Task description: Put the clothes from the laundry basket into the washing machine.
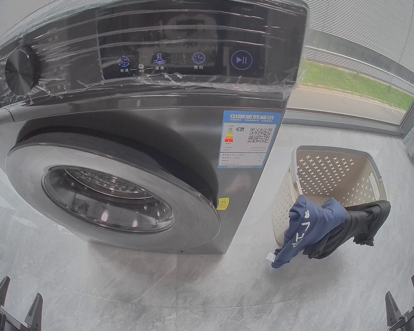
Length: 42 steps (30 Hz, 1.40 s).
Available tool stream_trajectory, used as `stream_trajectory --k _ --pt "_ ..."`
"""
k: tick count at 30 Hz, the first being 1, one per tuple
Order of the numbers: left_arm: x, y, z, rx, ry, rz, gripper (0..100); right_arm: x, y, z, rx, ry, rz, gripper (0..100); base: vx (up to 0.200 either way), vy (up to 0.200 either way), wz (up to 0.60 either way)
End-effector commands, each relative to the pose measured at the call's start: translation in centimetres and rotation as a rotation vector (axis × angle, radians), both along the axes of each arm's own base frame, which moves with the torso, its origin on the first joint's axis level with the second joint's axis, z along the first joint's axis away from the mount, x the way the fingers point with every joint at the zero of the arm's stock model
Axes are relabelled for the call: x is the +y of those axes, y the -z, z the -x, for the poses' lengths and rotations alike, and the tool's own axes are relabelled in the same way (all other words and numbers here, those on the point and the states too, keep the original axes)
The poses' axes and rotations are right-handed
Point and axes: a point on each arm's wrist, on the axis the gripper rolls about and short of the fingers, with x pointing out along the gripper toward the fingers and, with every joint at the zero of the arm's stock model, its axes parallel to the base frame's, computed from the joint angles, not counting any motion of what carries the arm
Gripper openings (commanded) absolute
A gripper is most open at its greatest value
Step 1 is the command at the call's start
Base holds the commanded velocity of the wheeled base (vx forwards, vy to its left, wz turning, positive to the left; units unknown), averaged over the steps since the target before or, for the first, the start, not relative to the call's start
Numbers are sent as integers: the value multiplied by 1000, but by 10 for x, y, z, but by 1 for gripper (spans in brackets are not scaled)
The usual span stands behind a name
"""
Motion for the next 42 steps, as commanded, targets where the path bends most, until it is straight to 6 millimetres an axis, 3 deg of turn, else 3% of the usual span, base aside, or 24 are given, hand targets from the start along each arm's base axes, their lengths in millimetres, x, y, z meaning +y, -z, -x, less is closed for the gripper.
stream_trajectory --k 1,5,20,42 --pt "0 5 0 3 -1 0 100 0 5 0 1 -1 0 100 0 200 0" --pt "0 5 0 3 -1 0 100 0 5 0 1 -1 0 100 0 200 0" --pt "0 5 0 4 -1 2 100 0 5 0 1 -1 0 100 0 0 0" --pt "0 5 0 3 -1 2 100 0 5 0 1 -1 0 100 0 191 0"
